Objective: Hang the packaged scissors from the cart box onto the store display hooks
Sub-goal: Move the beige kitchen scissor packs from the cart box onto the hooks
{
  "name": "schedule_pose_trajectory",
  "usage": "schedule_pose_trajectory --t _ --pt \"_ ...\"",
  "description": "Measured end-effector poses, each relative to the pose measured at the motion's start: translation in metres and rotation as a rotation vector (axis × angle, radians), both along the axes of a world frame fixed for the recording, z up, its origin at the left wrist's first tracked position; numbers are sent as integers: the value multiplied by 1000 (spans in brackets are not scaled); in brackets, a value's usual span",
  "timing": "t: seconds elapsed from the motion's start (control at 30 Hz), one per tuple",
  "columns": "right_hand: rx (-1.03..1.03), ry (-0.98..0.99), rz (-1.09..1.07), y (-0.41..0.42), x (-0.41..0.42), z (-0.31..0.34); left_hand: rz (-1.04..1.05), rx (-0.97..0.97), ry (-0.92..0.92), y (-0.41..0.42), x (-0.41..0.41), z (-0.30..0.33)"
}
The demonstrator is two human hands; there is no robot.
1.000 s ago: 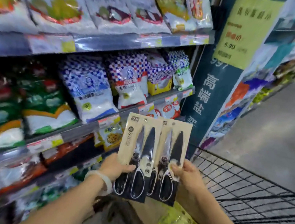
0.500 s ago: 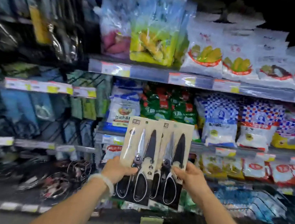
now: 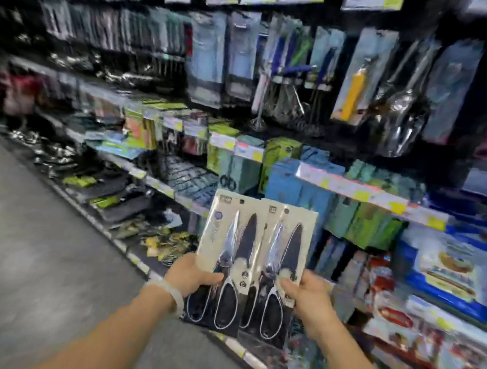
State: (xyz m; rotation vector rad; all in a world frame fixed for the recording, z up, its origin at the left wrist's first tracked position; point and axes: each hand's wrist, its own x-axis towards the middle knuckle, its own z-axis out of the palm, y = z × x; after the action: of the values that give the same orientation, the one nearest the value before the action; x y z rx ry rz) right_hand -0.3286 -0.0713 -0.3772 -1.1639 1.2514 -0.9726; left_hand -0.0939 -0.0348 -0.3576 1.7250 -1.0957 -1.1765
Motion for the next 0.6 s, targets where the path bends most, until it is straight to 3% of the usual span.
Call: schedule_pose_trajectory --t 0.37,0.6 --pt "47 20 321 -92 228 -13 329 -5 134 -25 212 -32" --pt "25 51 419 -195 357 -15 416 -32 122 -109 332 -30"
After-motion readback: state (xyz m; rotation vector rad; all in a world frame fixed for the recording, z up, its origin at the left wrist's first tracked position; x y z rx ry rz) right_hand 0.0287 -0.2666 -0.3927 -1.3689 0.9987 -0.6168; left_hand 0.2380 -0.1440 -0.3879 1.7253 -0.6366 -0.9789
